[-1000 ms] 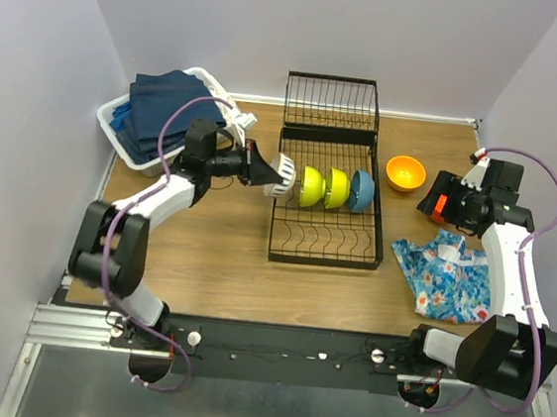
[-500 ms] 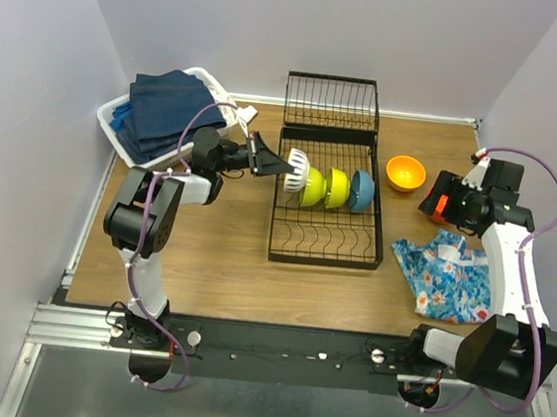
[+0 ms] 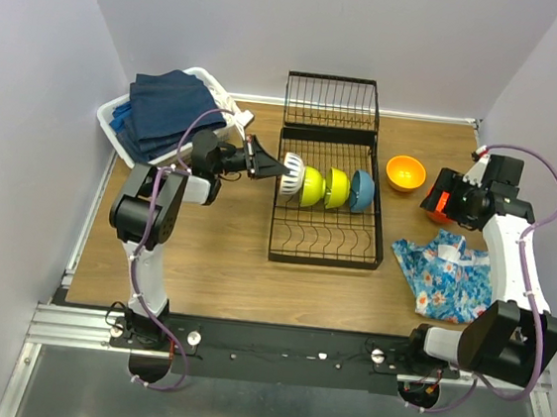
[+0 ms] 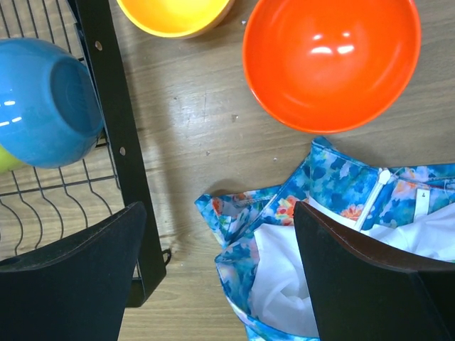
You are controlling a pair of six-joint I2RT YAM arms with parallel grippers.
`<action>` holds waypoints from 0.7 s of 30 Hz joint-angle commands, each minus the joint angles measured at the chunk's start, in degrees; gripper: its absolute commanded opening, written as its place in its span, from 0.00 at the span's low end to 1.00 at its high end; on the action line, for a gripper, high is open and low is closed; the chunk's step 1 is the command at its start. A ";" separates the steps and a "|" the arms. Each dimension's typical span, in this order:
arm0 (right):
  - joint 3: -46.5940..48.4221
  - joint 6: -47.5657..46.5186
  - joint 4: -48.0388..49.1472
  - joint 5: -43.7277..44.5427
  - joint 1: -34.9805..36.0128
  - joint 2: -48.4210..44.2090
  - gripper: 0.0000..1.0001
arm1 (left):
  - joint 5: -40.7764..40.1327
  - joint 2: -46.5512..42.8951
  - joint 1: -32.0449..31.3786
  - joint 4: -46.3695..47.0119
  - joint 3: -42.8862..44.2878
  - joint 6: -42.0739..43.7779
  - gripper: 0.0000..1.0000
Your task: Load the bowls into the dish rack
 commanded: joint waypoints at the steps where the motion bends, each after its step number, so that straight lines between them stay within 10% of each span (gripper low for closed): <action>1: 3.63 -1.35 -0.68 1.64 -0.58 1.96 0.92 | 1.22 3.49 0.45 7.01 0.71 -1.96 0.00; 21: 4.52 -1.61 0.37 1.55 -0.58 5.91 0.92 | -1.16 7.90 1.41 -10.03 1.41 9.81 0.07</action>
